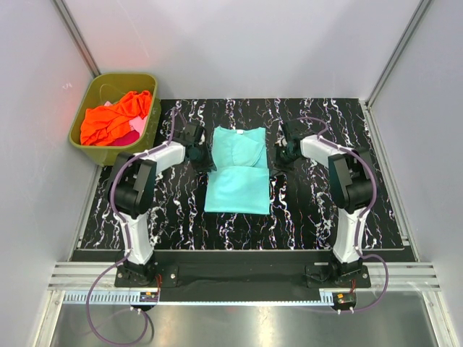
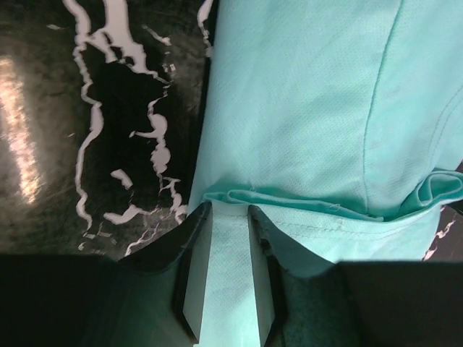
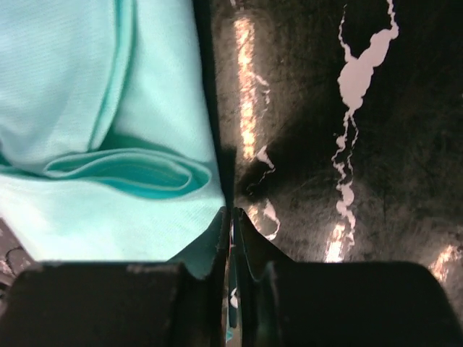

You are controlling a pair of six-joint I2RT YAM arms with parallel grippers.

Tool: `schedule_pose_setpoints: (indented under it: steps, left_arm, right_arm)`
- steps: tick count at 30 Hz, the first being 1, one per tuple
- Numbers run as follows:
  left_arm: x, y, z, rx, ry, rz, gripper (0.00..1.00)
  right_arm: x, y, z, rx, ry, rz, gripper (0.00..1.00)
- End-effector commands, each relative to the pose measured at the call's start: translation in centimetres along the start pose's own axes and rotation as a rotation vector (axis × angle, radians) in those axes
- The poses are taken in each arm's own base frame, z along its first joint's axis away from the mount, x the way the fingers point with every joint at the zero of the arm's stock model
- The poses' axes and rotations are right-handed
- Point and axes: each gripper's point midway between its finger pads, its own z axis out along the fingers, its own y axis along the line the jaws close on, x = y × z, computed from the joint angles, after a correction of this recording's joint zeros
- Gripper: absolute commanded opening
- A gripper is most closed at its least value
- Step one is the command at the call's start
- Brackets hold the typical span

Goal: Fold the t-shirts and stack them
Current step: Fold the tshirt

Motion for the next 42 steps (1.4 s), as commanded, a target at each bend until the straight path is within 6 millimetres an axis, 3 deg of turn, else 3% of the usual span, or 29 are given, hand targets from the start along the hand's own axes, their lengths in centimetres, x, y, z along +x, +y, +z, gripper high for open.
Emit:
schedule_pose_setpoints:
  steps: [1, 3, 7, 11, 14, 16, 20, 24, 29, 32, 36, 39, 42]
  left_arm:
    - [-3.6, -1.5, -4.9, -0.012, -0.13, 0.014, 0.33]
    - [-4.1, -2.9, -6.8, 0.045, -0.153, 0.04, 0.34]
    - [-2.8, -4.0, -8.8, 0.089, -0.149, 0.061, 0.34]
    - [0.9, -4.5, -9.7, 0.112, -0.116, 0.086, 0.35]
    - [4.7, -2.5, -8.6, 0.088, -0.064, 0.073, 0.35]
    - [5.5, -1.8, -8.1, 0.086, -0.067, 0.066, 0.35]
    - [8.6, 1.4, -6.2, 0.003, 0.001, 0.041, 0.34]
    - [10.7, 4.1, -5.0, -0.084, 0.037, -0.001, 0.34]
    - [12.1, 6.1, -4.6, -0.154, 0.043, -0.023, 0.35]
    - [12.1, 6.0, -4.8, -0.147, 0.042, -0.034, 0.35]
    - [11.0, 5.2, -5.9, -0.135, 0.006, -0.033, 0.37]
    - [9.1, 4.3, -7.2, -0.137, -0.035, 0.001, 0.38]
    - [6.2, 1.7, -8.8, -0.065, -0.113, 0.053, 0.37]
  right_arm:
    - [-2.8, 2.8, -4.6, -0.085, -0.131, -0.03, 0.11]
    - [-3.1, 4.4, -5.4, -0.151, -0.132, -0.028, 0.11]
    - [-3.4, 9.2, -6.3, -0.359, -0.108, -0.07, 0.11]
    - [-3.3, 12.9, -5.8, -0.491, -0.066, -0.121, 0.12]
    - [-3.0, 15.0, -4.8, -0.586, -0.019, -0.14, 0.12]
    - [-3.0, 15.3, -3.4, -0.616, 0.006, -0.131, 0.12]
    - [-2.2, 14.7, -0.2, -0.642, 0.071, -0.119, 0.13]
    - [-1.5, 12.2, 3.9, -0.581, 0.104, -0.11, 0.13]
    - [-1.3, 10.6, 5.9, -0.525, 0.111, -0.082, 0.13]
    - [-1.7, 10.7, 5.5, -0.519, 0.095, -0.086, 0.14]
    - [-3.5, 12.3, 2.6, -0.533, 0.033, -0.108, 0.2]
    - [-5.0, 13.5, -0.5, -0.542, -0.019, -0.129, 0.29]
    - [-5.5, 14.1, -3.2, -0.54, -0.068, -0.146, 0.31]
